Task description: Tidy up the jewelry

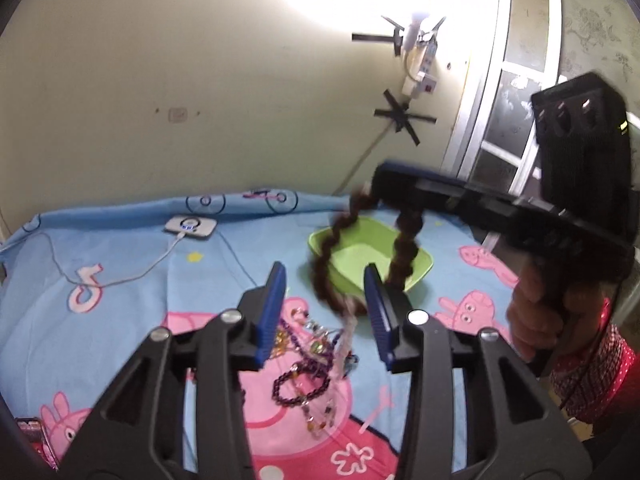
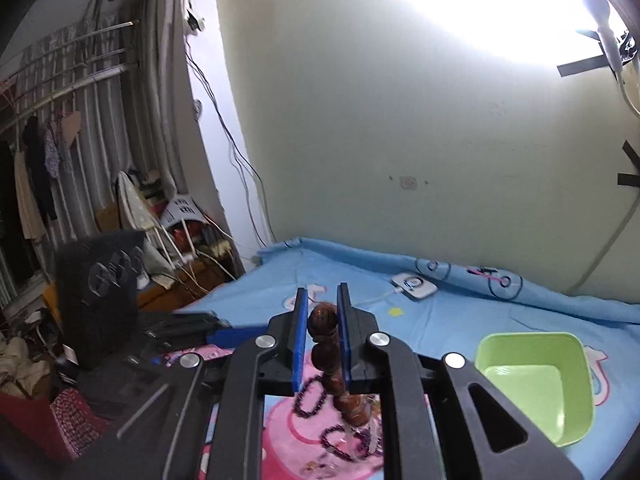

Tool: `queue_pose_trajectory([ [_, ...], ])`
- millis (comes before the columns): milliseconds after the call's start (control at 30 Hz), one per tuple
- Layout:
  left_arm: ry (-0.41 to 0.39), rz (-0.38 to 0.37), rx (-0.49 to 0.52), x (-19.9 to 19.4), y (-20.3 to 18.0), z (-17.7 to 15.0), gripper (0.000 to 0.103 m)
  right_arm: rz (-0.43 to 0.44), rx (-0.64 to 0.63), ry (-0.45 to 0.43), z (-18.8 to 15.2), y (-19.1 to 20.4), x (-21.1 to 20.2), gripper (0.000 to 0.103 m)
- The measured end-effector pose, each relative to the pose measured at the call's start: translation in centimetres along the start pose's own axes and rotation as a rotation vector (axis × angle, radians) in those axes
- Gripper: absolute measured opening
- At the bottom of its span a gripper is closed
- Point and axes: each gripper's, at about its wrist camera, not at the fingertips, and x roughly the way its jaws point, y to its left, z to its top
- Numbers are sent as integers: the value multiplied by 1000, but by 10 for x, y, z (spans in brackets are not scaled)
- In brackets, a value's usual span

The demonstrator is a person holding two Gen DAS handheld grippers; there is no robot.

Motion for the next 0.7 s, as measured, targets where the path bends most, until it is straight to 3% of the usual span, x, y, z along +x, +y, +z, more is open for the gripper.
queue_pose_trajectory([
  [100,25,7,14,6,-1,-6,38,27,-4,5,1,7,4,0],
  [200,37,60,26,12,1,-11,38,57,-11,12,1,14,7,0],
  [333,58,83,-11,23,15,-11,38,106,-3,5,4,19,4,0],
  [433,41,61,-62,24,27,-6,38,146,3,10,5,22,5,0],
  [500,11,52,-72,20,31,-2,14,166,5,10,5,24,6,0],
  [700,-67,31,-149,6,48,4,14,226,28,3,-8,10,9,0],
])
